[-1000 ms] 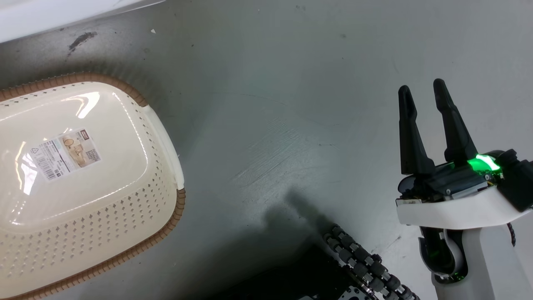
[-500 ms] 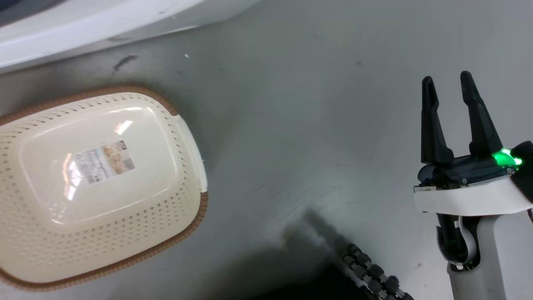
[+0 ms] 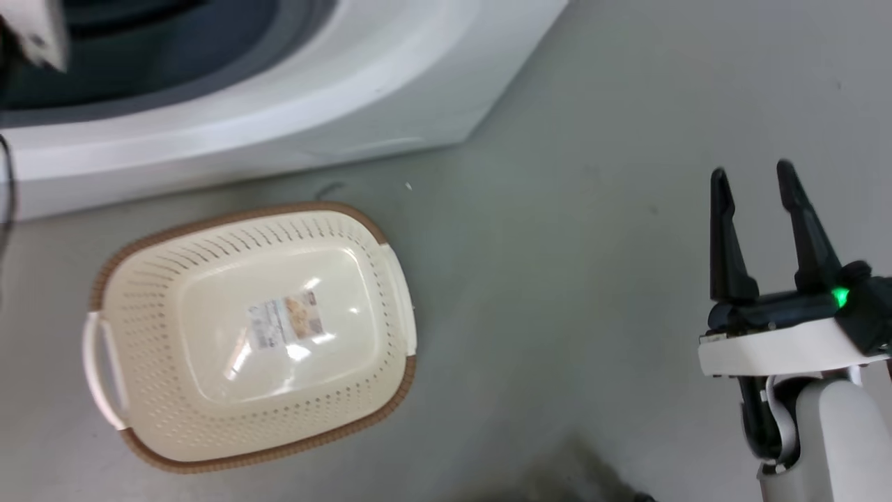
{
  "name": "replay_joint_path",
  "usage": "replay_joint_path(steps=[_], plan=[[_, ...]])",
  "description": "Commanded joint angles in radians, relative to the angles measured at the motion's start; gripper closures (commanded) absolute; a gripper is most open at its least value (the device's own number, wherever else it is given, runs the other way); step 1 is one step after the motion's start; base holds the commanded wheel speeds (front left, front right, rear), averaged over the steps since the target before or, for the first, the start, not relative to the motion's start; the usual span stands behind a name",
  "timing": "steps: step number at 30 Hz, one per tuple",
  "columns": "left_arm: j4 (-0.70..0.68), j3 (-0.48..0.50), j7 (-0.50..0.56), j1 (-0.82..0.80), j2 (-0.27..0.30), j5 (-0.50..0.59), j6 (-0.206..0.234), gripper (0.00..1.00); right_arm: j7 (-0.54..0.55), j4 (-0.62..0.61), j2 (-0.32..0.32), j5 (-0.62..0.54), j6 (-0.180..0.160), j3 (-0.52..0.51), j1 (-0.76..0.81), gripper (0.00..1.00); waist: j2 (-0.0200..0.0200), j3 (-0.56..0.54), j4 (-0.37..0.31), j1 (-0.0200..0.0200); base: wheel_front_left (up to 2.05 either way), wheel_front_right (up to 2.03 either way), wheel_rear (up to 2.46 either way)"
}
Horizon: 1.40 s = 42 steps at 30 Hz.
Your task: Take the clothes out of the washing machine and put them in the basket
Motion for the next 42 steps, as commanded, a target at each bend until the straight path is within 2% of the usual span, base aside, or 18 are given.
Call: replay_joint_path(steps=[1,4,10,19,20,27,33,38,42], plan=[[0.0,0.005,-0.033,0.032,-0.013,-0.009,0.01,1.0,-0.002,0.007,0.0,-0.011,-0.001,-0.005,0.019,0.0,0.0,-0.105,0.067,0.0,0.0,0.0,0.0],[-0.008,0.006,-0.105,0.113,-0.049,-0.02,0.024,1.0,-0.002,0.021,0.0,-0.032,-0.001,-0.013,0.047,0.0,0.0,-0.172,0.096,0.0,0.0,0.0,0.0],[-0.103,0.025,-0.162,0.249,-0.068,-0.029,0.056,1.0,-0.002,0.04,0.0,-0.056,-0.001,-0.012,0.096,0.0,0.0,-0.286,0.139,0.0,0.0,0.0,0.0],[-0.498,0.13,-0.166,0.494,-0.037,0.014,0.177,1.0,-0.002,0.058,0.0,-0.068,-0.001,-0.015,0.162,0.0,0.0,-0.412,0.182,0.0,0.0,0.0,0.0],[-0.498,0.13,-0.166,0.494,-0.037,0.014,0.177,1.0,-0.002,0.058,0.0,-0.068,-0.001,-0.015,0.162,0.0,0.0,-0.412,0.182,0.0,0.0,0.0,0.0],[-0.768,0.174,-0.165,0.677,-0.013,0.045,0.249,1.0,-0.002,0.072,0.0,-0.075,-0.001,-0.025,0.188,0.0,0.0,-0.478,0.209,0.0,0.0,0.0,0.0],[-0.929,0.173,-0.161,0.796,0.015,0.043,0.292,1.0,-0.002,0.077,0.0,-0.079,-0.001,-0.034,0.21,0.0,0.0,-0.512,0.234,0.0,0.0,0.0,0.0],[-1.011,0.148,-0.131,0.88,0.027,0.034,0.31,1.0,-0.002,0.077,0.0,-0.085,-0.001,-0.038,0.217,0.0,0.0,-0.515,0.249,0.0,0.0,0.0,0.0],[-1.007,0.127,-0.119,0.939,0.027,0.02,0.309,1.0,-0.002,0.072,0.0,-0.091,-0.001,-0.037,0.204,0.0,0.0,-0.496,0.253,0.0,0.0,0.0,0.0]])
